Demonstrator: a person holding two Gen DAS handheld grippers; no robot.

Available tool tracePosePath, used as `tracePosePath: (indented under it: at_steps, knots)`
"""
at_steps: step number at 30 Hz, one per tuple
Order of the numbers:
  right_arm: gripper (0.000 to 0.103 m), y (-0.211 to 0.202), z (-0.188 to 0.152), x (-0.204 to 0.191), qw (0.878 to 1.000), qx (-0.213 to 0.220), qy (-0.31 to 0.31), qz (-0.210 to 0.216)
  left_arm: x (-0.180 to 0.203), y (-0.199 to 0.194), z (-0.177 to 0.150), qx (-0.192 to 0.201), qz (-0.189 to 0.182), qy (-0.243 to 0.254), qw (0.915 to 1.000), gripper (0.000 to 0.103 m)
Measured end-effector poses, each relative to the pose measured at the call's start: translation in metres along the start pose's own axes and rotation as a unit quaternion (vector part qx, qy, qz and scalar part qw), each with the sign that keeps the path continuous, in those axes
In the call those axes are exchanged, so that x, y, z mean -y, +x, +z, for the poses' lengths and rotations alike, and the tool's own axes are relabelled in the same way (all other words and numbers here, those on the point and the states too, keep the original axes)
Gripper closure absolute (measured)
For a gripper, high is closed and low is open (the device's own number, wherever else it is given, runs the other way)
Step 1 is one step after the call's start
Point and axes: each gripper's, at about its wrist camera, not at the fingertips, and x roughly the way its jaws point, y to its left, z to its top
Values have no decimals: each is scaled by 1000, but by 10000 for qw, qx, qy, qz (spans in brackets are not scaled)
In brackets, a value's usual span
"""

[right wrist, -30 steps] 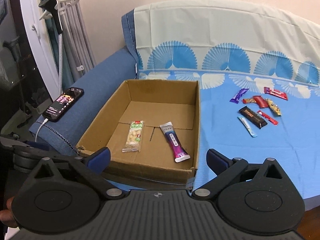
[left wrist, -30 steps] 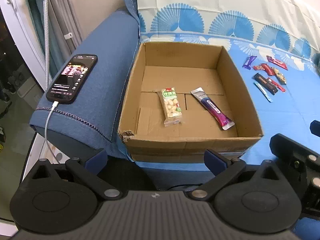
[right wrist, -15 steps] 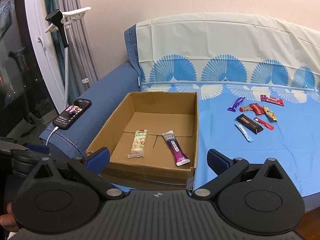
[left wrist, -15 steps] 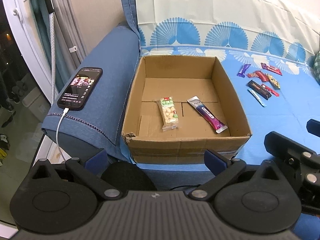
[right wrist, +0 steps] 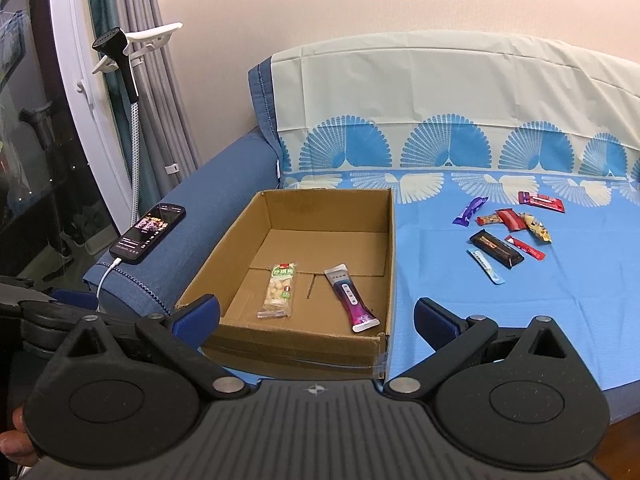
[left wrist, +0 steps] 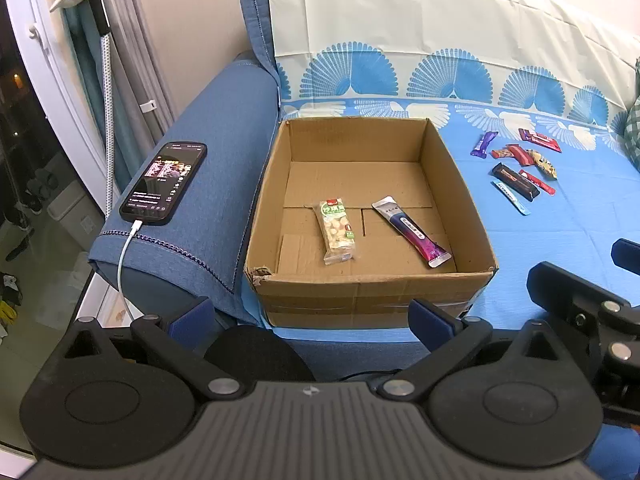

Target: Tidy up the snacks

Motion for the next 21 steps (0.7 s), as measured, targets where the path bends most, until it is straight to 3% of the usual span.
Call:
tracePosePath:
  at_steps: [14, 21]
  knots:
    - [1, 5, -1, 9, 9999, -39, 112, -25, 8, 7, 8, -93, 6, 39, 9999, 0]
    - [1, 12, 1, 48, 9988, -28, 406, -278, 39, 21, 32, -173, -79, 275, 9994, 0]
